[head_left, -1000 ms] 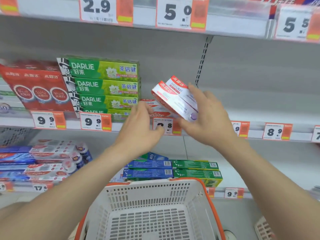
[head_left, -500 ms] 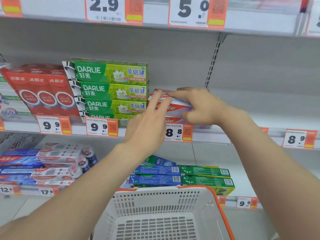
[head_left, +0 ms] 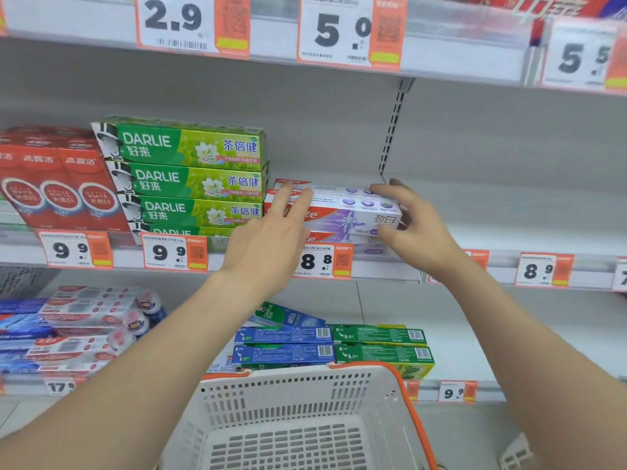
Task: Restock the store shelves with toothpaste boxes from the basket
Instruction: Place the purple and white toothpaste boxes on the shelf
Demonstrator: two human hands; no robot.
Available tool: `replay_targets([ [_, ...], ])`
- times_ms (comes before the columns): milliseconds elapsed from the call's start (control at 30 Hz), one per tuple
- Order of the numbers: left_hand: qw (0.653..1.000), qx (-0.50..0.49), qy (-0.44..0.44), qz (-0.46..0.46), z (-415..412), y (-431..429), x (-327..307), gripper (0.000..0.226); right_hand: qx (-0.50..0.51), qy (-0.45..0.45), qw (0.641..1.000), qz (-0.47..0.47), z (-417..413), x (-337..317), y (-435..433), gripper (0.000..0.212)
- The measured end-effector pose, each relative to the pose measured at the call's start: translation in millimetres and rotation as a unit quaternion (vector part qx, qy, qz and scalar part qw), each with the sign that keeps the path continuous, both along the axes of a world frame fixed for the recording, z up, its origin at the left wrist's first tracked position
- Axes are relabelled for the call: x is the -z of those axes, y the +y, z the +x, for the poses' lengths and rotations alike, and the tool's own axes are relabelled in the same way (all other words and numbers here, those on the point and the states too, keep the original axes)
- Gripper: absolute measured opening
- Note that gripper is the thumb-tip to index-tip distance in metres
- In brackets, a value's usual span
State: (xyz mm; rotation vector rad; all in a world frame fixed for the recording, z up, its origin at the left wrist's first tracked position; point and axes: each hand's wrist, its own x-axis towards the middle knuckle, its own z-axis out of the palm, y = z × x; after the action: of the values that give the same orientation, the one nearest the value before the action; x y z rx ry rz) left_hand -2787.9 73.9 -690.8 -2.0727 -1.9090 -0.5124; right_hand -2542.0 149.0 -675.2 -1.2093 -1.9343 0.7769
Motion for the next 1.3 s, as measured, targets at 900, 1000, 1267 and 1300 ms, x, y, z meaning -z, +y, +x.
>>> replay_targets([
  [900, 0.996, -0.074, -0.013, 0.041, 7.7, 3.1, -11.3, 0.052, 0.096, -0.114, 0.987, 0.056, 6.4, 20.9, -15.3, 0.024],
  [1000, 0.996, -0.069, -0.015, 0.050, 7.1, 3.1, -11.4, 0.052, 0.100, -0.118, 0.986, 0.065, 5.3, 24.0, -13.5, 0.022],
  [1267, 0.997, -0.068, 0.007, 0.032, 8.7, 5.8, -7.3, 0.059, 0.162, -0.141, 0.975, 0.058, -4.1, 16.8, -18.2, 0.047],
  [1300, 0.997, -0.065, 0.006, 0.032, 8.9, 6.6, -5.7, 0.063, 0.166, -0.122, 0.977, 0.052, -6.9, 13.3, -18.2, 0.065],
])
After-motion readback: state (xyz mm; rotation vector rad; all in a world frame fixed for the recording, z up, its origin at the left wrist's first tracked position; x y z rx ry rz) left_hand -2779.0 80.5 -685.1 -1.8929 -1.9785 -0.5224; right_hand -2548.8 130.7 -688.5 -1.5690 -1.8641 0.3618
